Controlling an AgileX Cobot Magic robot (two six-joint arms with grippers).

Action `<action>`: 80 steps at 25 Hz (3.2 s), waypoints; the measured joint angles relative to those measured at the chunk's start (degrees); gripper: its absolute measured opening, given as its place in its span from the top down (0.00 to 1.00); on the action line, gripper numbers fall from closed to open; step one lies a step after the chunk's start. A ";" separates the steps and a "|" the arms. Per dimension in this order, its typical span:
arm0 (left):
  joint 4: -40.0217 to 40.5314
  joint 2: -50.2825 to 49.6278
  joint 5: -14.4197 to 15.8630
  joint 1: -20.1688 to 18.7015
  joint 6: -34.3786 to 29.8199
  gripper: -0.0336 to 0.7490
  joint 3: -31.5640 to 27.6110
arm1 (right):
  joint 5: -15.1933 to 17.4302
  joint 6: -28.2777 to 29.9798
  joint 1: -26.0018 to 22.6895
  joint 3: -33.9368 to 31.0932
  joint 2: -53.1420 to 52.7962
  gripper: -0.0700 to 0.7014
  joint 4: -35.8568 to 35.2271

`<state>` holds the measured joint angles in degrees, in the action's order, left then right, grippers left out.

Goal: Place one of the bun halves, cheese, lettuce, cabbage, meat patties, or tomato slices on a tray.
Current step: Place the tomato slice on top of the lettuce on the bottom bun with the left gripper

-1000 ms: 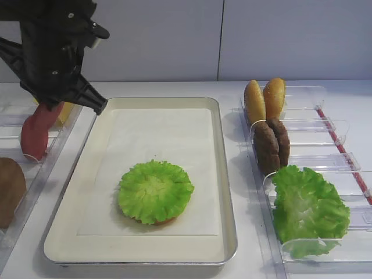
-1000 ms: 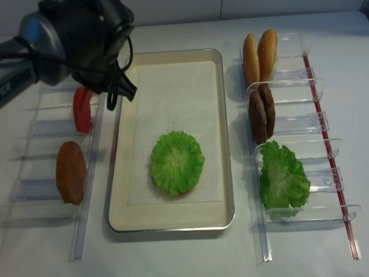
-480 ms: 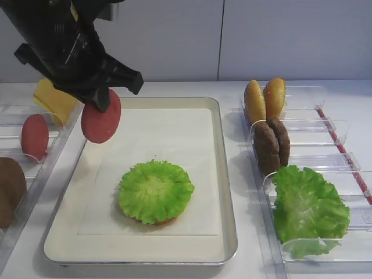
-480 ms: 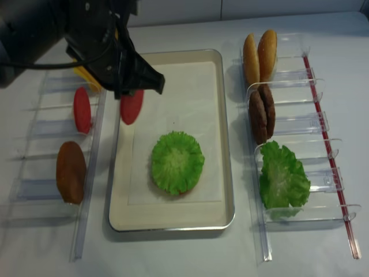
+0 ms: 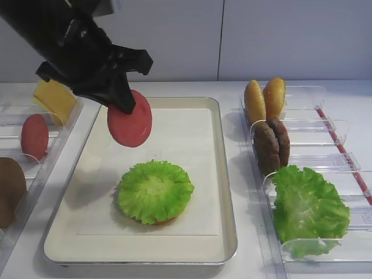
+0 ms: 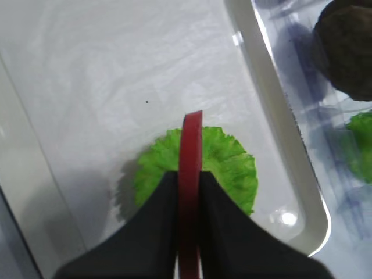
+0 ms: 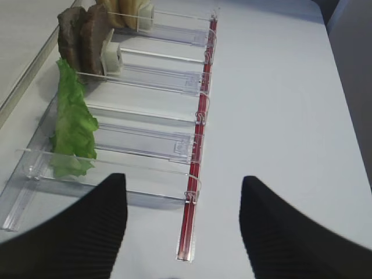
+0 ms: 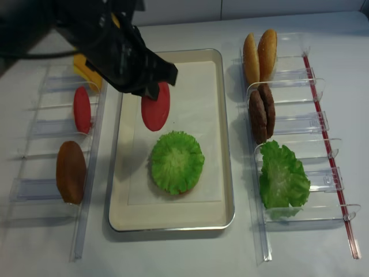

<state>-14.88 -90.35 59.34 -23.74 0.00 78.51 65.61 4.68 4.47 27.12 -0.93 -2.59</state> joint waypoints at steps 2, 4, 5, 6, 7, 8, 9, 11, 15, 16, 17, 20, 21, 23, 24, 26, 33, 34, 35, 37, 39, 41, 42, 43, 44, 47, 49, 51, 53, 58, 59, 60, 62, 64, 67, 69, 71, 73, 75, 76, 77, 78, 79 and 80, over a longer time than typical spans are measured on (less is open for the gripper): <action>-6.76 0.40 -0.69 3.29 -4.84 0.88 -2.05 | 0.00 0.00 0.00 0.00 0.00 0.33 0.00; -15.12 1.16 -1.63 6.43 -10.95 0.88 -5.50 | 0.00 0.00 0.00 0.00 0.00 0.33 0.00; -19.74 1.64 -2.10 7.91 -13.67 0.88 -7.52 | 0.00 0.00 0.00 0.00 0.00 0.33 0.00; -23.67 1.92 -2.41 9.19 -16.86 0.88 -9.31 | 0.00 0.00 0.00 0.00 0.00 0.33 0.00; -28.58 2.19 -2.70 10.25 -19.99 0.88 -11.56 | 0.00 0.00 0.00 0.00 0.00 0.33 0.00; -33.30 2.44 -2.94 11.02 -23.13 0.88 -13.96 | 0.00 0.00 0.00 0.00 0.00 0.33 0.00; -37.08 2.43 -3.18 11.65 -25.72 0.88 -16.05 | 0.00 0.00 0.00 0.00 0.00 0.33 0.00; -44.92 2.43 -3.67 12.68 -31.67 0.88 -21.07 | 0.00 0.00 0.00 0.00 0.00 0.33 0.00; -54.62 2.43 -4.54 13.39 -39.09 0.88 -28.05 | 0.00 0.00 0.00 0.00 0.00 0.33 0.00; -55.79 2.43 -4.77 13.39 -39.90 0.88 -29.03 | 0.00 0.00 0.00 0.00 0.00 0.33 0.00; -56.69 2.43 -4.77 13.39 -40.79 0.88 -30.12 | 0.00 0.00 0.00 0.00 0.00 0.33 0.00; -60.49 2.43 -5.23 13.39 -44.01 0.88 -33.51 | 0.00 0.00 0.00 0.00 0.00 0.33 0.00; -62.08 2.43 -5.46 13.39 -45.62 0.88 -34.70 | 0.00 0.00 0.00 0.00 0.00 0.33 0.00; -65.73 2.43 -5.87 13.39 -48.74 0.88 -36.83 | 0.00 0.00 0.00 0.00 0.00 0.33 0.00; -67.04 2.43 -6.37 13.39 -50.07 0.88 -37.82 | 0.00 0.00 0.00 0.00 0.00 0.33 0.00; -68.98 2.43 -7.82 13.39 -52.04 0.88 -38.92 | 0.00 0.00 0.00 0.00 0.00 0.33 0.00; -73.58 -1.33 -5.63 13.50 -55.87 0.88 -39.18 | 0.00 0.00 0.00 0.00 0.00 0.33 0.00; -73.84 -2.38 -5.21 13.50 -56.30 0.88 -39.18 | 0.00 0.00 0.00 0.00 0.00 0.33 0.00; -73.94 -3.52 -4.95 13.50 -56.71 0.88 -39.18 | 0.00 0.00 0.00 0.00 0.00 0.33 0.00; -73.94 -4.95 -4.95 13.50 -57.32 0.88 -39.18 | 0.00 0.00 0.00 0.00 0.00 0.33 0.00; -74.06 -5.17 -4.95 13.50 -57.74 0.88 -39.18 | 0.00 0.00 0.00 0.00 0.00 0.33 0.00; -74.06 -5.17 -4.95 13.50 -58.14 0.88 -39.18 | 0.00 0.00 0.00 0.00 0.00 0.33 0.00; -74.06 -5.17 -4.95 13.50 -58.12 0.88 -39.18 | 0.00 0.00 0.00 0.00 0.00 0.33 0.00; -74.06 -5.17 -4.95 13.50 -58.27 0.88 -39.18 | 0.00 0.00 0.00 0.00 0.00 0.33 0.00; -74.06 -5.17 -4.95 13.50 -58.27 0.88 -39.18 | 0.00 0.00 0.00 0.00 0.00 0.33 0.00; -73.83 -5.17 -5.69 13.50 -58.31 0.88 -39.18 | 0.00 0.00 0.00 0.00 0.00 0.33 0.00; -72.80 -5.17 -6.70 13.50 -58.09 0.88 -39.18 | 0.00 0.00 0.00 0.00 0.00 0.33 0.00; -72.30 -5.17 -7.16 13.50 -57.70 0.88 -39.18 | 0.00 0.00 0.00 0.00 0.00 0.33 0.00; -72.30 -5.17 -7.28 13.50 -57.70 0.88 -39.18 | 0.00 0.00 0.00 0.00 0.00 0.33 0.00; -72.27 -5.17 -7.38 13.50 -57.61 0.88 -39.18 | 0.00 0.00 0.00 0.00 0.00 0.33 0.00; -72.27 -5.17 -7.26 13.50 -57.47 0.88 -39.18 | 0.00 0.00 0.00 0.00 0.00 0.33 0.00; -72.38 -5.17 -6.99 13.50 -57.44 0.88 -39.18 | 0.00 0.00 0.00 0.00 0.00 0.33 0.00; -73.05 -5.17 -5.85 13.50 -57.34 0.88 -39.18 | 0.00 0.00 0.00 0.00 0.00 0.33 0.00; -73.63 -5.17 -5.44 13.50 -57.34 0.88 -39.18 | 0.00 -0.25 0.00 0.00 0.00 0.33 0.00; -73.89 -5.17 -5.96 13.50 -57.34 0.88 -39.18 | 0.00 -0.25 0.00 0.00 0.00 0.33 0.00; -73.89 -5.17 -6.63 13.50 -57.34 0.88 -39.18 | 0.00 -0.25 0.00 0.00 0.00 0.33 0.00; -73.89 -5.17 -7.02 13.50 -57.34 0.88 -39.18 | 0.00 -0.25 0.00 0.00 0.00 0.33 0.00; -73.89 -5.17 -7.14 13.50 -57.34 0.88 -39.18 | 0.00 -0.25 0.00 0.00 0.00 0.33 0.00; -73.89 -5.17 -7.14 13.50 -57.34 0.88 -39.18 | 0.00 -0.25 0.00 0.00 0.00 0.33 0.00; -73.89 -5.17 -7.14 13.50 -57.34 0.88 -39.18 | 0.00 -0.25 0.00 0.00 0.00 0.33 0.00; -73.89 -5.17 -7.14 13.50 -57.34 0.88 -39.18 | 0.00 -0.25 0.00 0.00 0.00 0.33 0.00; -73.89 -5.17 -7.14 13.50 -57.34 0.88 -39.18 | 0.00 -0.25 0.00 0.00 0.00 0.33 0.00; -73.89 -5.17 -7.14 13.50 -57.34 0.88 -39.18 | 0.00 -0.25 0.00 0.00 0.00 0.33 0.00; -73.89 -5.17 -7.14 13.50 -57.34 0.88 -39.18 | 0.00 -0.25 0.00 0.00 0.00 0.33 0.00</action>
<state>-88.77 -95.52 52.20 -10.25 -57.34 39.33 65.61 4.43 4.47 27.12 -0.93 -2.59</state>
